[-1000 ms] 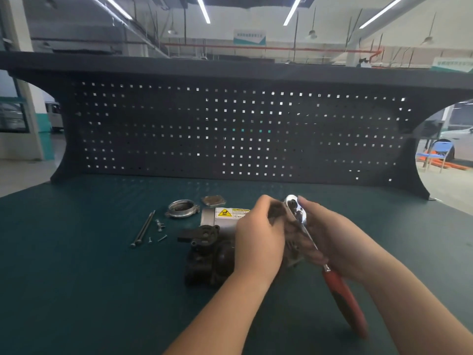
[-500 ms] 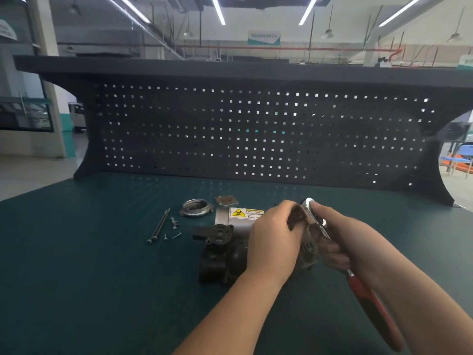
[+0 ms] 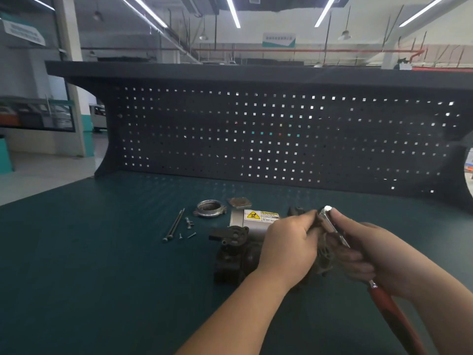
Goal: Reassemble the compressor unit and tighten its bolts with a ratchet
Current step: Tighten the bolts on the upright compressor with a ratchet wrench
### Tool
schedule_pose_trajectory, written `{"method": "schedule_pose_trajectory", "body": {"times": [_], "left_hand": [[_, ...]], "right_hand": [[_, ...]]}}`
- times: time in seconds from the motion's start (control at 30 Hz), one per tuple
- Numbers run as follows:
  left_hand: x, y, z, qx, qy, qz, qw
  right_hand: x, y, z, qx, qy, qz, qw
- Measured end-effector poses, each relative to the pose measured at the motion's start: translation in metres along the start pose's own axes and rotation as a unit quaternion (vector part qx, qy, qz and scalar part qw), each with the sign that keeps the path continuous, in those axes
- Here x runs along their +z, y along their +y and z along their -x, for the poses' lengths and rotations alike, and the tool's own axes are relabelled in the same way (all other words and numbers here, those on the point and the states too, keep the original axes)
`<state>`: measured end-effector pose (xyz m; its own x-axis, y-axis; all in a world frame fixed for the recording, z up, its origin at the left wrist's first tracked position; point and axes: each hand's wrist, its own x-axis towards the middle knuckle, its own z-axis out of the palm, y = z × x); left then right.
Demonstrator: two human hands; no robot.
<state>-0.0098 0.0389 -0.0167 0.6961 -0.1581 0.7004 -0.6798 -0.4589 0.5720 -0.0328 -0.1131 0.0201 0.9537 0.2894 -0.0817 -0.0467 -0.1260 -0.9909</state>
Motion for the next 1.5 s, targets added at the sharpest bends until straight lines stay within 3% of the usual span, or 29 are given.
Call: {"method": "schedule_pose_trajectory", "body": {"times": [0.1, 0.2, 0.27, 0.5, 0.6, 0.73, 0.83, 0.93, 1.13, 1.3, 1.4, 1.5], "left_hand": [[-0.003, 0.0, -0.003, -0.027, -0.051, 0.068, 0.996], [-0.009, -0.003, -0.006, -0.036, -0.136, 0.094, 0.986], [-0.011, -0.004, -0.007, -0.036, -0.15, 0.091, 0.984], [-0.006, -0.005, -0.008, -0.045, -0.029, 0.072, 0.996], [-0.005, -0.003, -0.007, -0.076, -0.014, 0.08, 0.994], [-0.006, -0.003, -0.01, -0.153, -0.022, 0.179, 0.972], [-0.003, 0.003, -0.006, -0.194, 0.026, 0.221, 0.955], [0.004, 0.008, 0.0, -0.161, 0.057, 0.145, 0.975], [0.005, 0.018, 0.003, -0.089, 0.005, -0.01, 0.996], [-0.001, 0.02, 0.001, -0.055, 0.039, -0.002, 0.998], [-0.002, 0.027, -0.001, -0.128, 0.031, 0.101, 0.986], [-0.004, 0.031, -0.004, -0.223, -0.024, 0.212, 0.951]], "right_hand": [[-0.008, -0.001, 0.002, 0.006, -0.002, 0.011, 1.0], [-0.012, -0.001, 0.002, 0.029, -0.006, 0.019, 0.999], [-0.012, -0.002, 0.002, 0.047, -0.012, 0.009, 0.999], [-0.007, -0.005, 0.003, 0.011, -0.042, -0.116, 0.992], [-0.005, -0.004, 0.0, 0.003, 0.012, -0.147, 0.989], [-0.009, -0.001, -0.004, 0.002, 0.065, -0.188, 0.98], [-0.014, -0.003, -0.004, 0.013, 0.053, -0.217, 0.975], [-0.017, -0.003, -0.003, 0.018, 0.039, -0.207, 0.977], [-0.015, -0.002, 0.001, -0.007, 0.043, -0.087, 0.995], [-0.01, -0.002, 0.001, -0.063, 0.054, -0.03, 0.996], [-0.01, -0.003, 0.002, -0.084, 0.047, -0.027, 0.995], [-0.013, -0.003, 0.004, -0.086, 0.042, -0.018, 0.995]]}}
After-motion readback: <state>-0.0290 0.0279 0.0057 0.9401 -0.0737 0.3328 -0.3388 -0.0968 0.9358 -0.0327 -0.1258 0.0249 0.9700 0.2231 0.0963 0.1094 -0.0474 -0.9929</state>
